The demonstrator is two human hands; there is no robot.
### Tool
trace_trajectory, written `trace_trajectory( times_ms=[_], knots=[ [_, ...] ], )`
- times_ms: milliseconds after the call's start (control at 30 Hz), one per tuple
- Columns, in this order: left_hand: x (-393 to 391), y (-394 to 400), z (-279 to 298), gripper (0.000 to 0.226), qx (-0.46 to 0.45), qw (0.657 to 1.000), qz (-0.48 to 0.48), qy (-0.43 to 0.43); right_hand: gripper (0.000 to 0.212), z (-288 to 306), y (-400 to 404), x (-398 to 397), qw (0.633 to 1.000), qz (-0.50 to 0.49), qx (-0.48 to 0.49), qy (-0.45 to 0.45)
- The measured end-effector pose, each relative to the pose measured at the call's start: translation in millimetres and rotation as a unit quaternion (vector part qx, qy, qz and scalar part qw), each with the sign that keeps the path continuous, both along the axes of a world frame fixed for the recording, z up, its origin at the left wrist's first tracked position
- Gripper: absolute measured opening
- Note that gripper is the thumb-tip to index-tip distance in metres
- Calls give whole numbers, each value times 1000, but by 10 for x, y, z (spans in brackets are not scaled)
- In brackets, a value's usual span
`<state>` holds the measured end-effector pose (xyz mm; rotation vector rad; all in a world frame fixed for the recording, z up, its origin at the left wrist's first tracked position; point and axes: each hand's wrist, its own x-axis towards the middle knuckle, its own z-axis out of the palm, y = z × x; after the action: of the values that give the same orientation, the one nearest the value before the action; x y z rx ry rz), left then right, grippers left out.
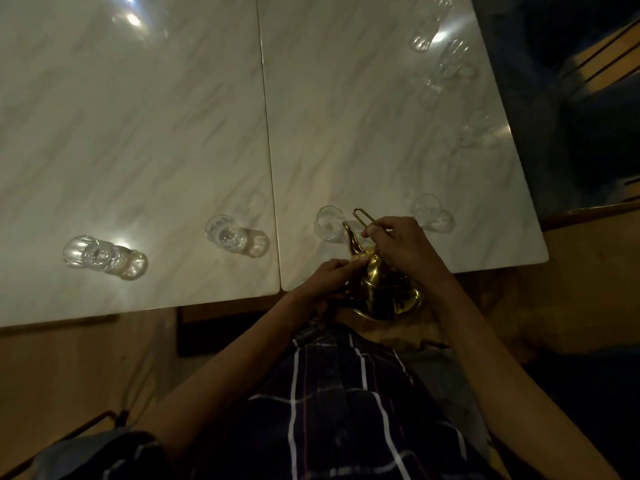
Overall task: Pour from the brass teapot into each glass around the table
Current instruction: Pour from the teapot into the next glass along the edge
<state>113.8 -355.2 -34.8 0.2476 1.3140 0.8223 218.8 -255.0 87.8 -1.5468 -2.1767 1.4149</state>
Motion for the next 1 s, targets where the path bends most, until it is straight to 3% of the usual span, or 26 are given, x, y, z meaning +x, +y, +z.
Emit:
trace_trajectory(
  times_ms=[200,1000],
  knots=[
    [-15,10,-48,57,3,1000,-16,25,24,13,-14,-24,1000,-2,-3,-4],
    [-30,67,54,52,-7,1000,4,-14,24,7,49,-30,1000,-12,8,-10]
  ],
)
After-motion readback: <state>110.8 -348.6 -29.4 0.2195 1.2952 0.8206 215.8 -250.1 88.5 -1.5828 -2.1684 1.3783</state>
